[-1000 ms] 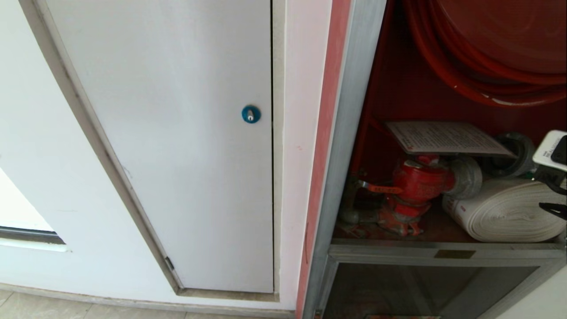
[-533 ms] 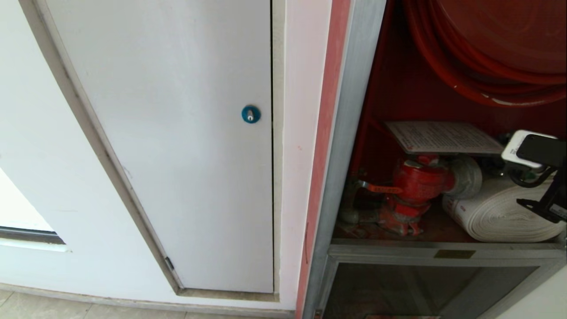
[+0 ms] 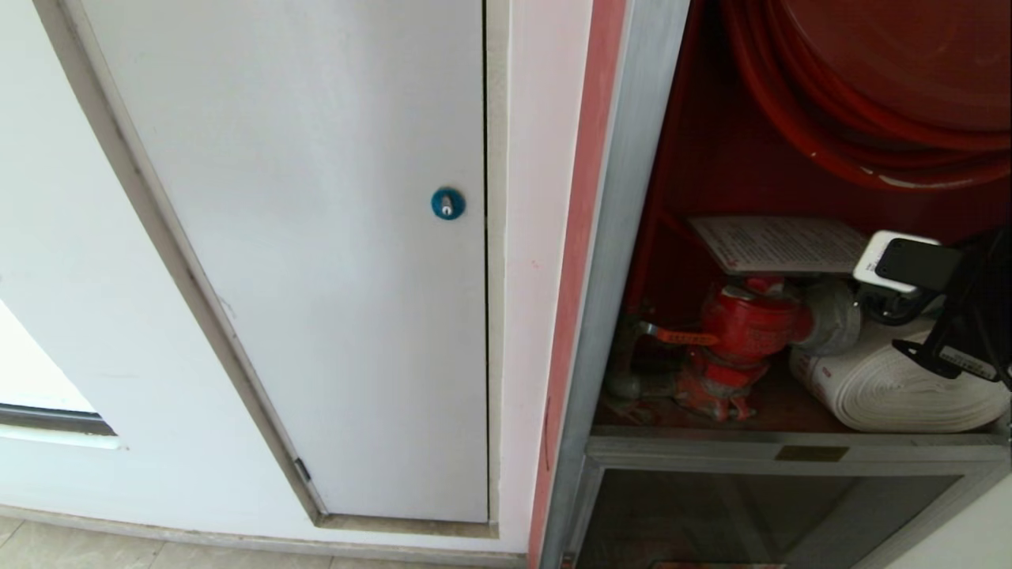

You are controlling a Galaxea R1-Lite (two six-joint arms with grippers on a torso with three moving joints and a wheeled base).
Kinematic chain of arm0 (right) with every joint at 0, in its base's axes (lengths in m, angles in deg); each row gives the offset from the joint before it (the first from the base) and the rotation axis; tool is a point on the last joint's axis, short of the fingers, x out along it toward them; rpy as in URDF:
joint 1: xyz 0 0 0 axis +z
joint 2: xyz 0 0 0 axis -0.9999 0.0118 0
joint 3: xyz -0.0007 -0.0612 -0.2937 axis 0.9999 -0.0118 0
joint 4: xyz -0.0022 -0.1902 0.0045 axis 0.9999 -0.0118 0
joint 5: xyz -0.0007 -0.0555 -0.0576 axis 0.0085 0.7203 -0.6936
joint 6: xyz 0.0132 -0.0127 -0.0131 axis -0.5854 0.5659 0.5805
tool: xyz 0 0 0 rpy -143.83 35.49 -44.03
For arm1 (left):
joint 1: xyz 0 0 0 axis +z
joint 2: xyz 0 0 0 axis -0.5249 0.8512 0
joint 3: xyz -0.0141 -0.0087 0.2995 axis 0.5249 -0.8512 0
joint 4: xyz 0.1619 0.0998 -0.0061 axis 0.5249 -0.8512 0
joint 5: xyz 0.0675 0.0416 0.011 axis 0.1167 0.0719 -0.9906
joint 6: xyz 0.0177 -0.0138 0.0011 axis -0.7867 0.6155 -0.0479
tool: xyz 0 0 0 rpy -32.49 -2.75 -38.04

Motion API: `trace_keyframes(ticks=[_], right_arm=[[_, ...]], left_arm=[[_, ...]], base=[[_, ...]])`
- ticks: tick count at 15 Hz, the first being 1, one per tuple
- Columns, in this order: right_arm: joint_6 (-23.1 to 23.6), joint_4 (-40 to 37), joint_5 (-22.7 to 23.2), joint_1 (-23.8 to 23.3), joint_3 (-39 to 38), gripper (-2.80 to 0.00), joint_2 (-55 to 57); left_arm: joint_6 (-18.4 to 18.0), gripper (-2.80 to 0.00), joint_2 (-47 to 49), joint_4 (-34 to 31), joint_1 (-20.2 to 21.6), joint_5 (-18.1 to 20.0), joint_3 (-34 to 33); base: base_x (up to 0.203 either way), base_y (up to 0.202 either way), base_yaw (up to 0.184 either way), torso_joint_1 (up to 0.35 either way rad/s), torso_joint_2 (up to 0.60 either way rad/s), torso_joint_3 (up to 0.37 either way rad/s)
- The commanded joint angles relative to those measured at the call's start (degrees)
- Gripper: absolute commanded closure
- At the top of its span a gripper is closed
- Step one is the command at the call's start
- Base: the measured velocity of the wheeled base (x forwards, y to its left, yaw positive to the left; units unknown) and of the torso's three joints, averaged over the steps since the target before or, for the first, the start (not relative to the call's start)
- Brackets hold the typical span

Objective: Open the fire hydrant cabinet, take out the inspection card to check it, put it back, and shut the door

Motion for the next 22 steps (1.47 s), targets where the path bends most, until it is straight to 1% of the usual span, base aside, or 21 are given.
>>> trace_keyframes(ticks=[1, 5, 7, 8, 15, 19, 22], right_arm=[[0.41, 0.9, -0.11, 0.03, 0.23, -2.8, 1.62], [1.48, 5.58, -0.11, 0.0, 0.59, -2.8, 4.8], [3.72, 8.23, -0.11, -0.24, 0.93, -2.8, 6.18], [4.14, 8.71, -0.11, -0.36, 1.04, -2.8, 6.41], [10.74, 13.03, -0.02, -3.8, 2.48, -2.8, 8.57], [10.74, 15.98, 0.22, -3.84, 2.43, -2.8, 9.96], [10.83, 16.45, 0.25, -3.84, 3.04, -2.8, 10.16]], left_arm=[[0.0, 0.0, 0.07, -0.01, 0.0, 0.05, 0.02], [0.0, 0.0, 0.07, -0.01, 0.0, 0.02, 0.02], [0.0, 0.0, 0.07, -0.01, 0.0, 0.05, 0.02], [0.0, 0.0, 0.07, -0.01, 0.0, 0.05, 0.02], [0.0, 0.0, 0.07, -0.01, 0.0, 0.05, 0.02], [0.0, 0.0, 0.07, -0.01, 0.0, 0.03, 0.02], [0.0, 0.0, 0.07, -0.01, 0.0, 0.05, 0.02]], base=[[0.0, 0.0, 0.0, 0.0, 0.0, 0.0], [0.0, 0.0, 0.0, 0.0, 0.0, 0.0], [0.0, 0.0, 0.0, 0.0, 0.0, 0.0], [0.0, 0.0, 0.0, 0.0, 0.0, 0.0], [0.0, 0.0, 0.0, 0.0, 0.0, 0.0], [0.0, 0.0, 0.0, 0.0, 0.0, 0.0], [0.0, 0.0, 0.0, 0.0, 0.0, 0.0]])
